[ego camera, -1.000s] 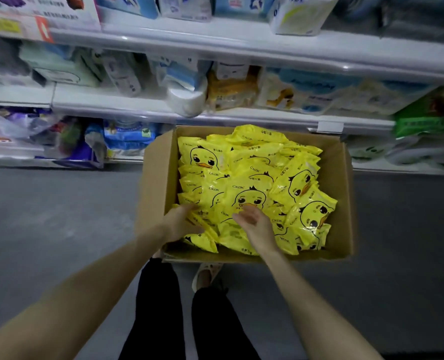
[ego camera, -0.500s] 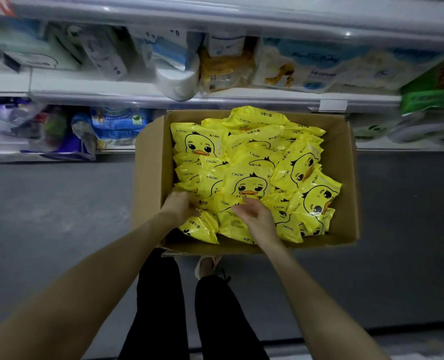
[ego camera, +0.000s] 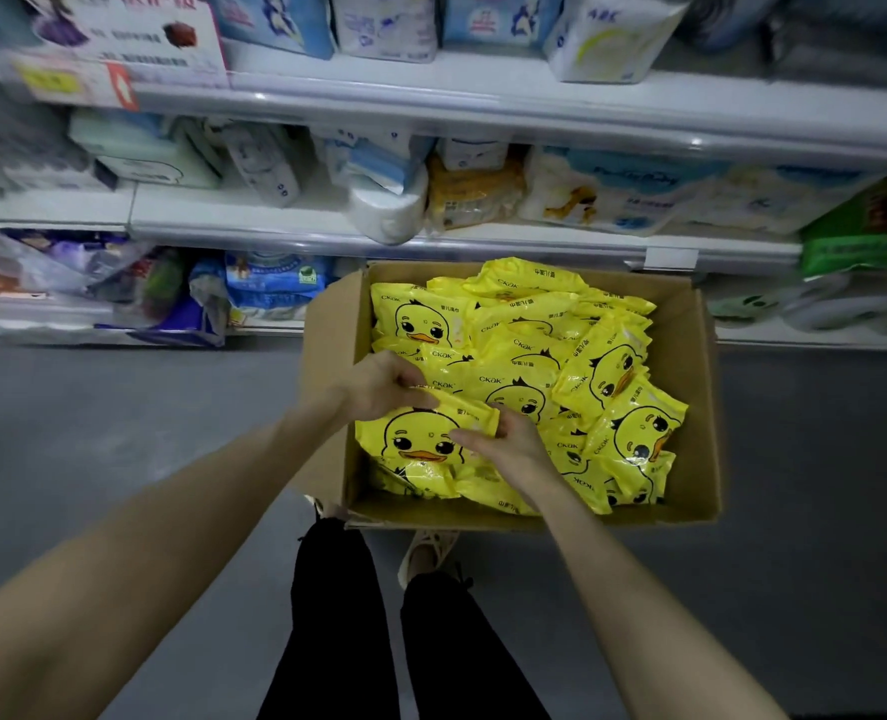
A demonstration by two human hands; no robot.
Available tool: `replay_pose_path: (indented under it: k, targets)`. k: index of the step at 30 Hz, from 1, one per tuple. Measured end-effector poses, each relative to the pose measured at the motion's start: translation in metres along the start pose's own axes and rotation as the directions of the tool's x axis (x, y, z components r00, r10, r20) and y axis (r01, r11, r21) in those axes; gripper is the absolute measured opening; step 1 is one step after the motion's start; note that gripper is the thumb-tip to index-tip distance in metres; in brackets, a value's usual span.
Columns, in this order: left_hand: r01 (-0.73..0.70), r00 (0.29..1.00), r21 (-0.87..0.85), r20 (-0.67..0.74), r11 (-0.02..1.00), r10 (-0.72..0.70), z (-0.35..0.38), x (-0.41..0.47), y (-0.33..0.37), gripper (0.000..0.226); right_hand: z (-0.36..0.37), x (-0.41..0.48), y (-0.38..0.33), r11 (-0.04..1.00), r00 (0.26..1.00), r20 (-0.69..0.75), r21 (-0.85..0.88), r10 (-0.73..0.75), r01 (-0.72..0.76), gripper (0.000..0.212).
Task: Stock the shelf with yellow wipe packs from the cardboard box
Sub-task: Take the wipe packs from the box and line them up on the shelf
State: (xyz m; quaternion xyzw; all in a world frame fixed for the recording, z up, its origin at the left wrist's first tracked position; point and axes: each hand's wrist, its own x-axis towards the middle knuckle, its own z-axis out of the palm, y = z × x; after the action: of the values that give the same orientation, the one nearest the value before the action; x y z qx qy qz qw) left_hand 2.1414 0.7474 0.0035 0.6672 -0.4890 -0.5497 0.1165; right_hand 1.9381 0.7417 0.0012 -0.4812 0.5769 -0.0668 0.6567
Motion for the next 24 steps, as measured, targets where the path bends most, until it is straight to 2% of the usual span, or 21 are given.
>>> replay_pose_path:
  k: [4,7,8,10,13,18,22,24]
  targets:
    - [0.006,0.999,-0.148,-0.051,0.989,-0.013,0.006,-0.004,-0.003,0.017,-0.011,0.002,-0.004,0.999,0.996,-0.077,-0.014,-0.054,0.053,0.017]
    - [0.144,0.989,-0.163,-0.020,0.976,-0.149,0.010,-0.007,-0.018,0.080,-0.025,0.002,0.005,1.000,0.988,-0.152,-0.001,-0.021,0.021,0.014]
    - [0.173,0.984,-0.145,-0.008,0.974,-0.176,0.012,-0.008,-0.023,0.090,-0.031,0.002,0.010,1.000,0.982,-0.187,0.018,-0.011,0.015,0.013]
    - [0.214,0.977,-0.052,0.029,0.975,-0.213,0.019,-0.007,-0.034,0.097,-0.044,0.002,0.018,0.999,0.968,-0.253,0.042,0.000,0.011,0.010]
    - [0.222,0.965,0.197,0.098,0.955,-0.245,0.037,-0.001,-0.044,0.098,-0.057,0.000,0.026,0.999,0.957,-0.291,0.048,0.010,0.004,0.009]
    - [0.112,0.948,0.520,0.201,0.847,-0.248,0.058,0.007,-0.047,0.092,-0.062,0.002,0.039,0.998,0.945,-0.326,0.065,0.017,0.005,0.017]
    - [0.136,0.961,0.586,0.120,0.799,-0.251,0.068,0.010,-0.057,0.052,-0.060,-0.001,0.044,0.997,0.947,-0.322,0.071,0.006,0.018,0.014]
    - [0.141,0.968,0.569,0.091,0.810,-0.232,0.067,0.009,-0.058,0.046,-0.061,-0.003,0.043,0.997,0.947,-0.320,0.070,0.007,0.016,0.014]
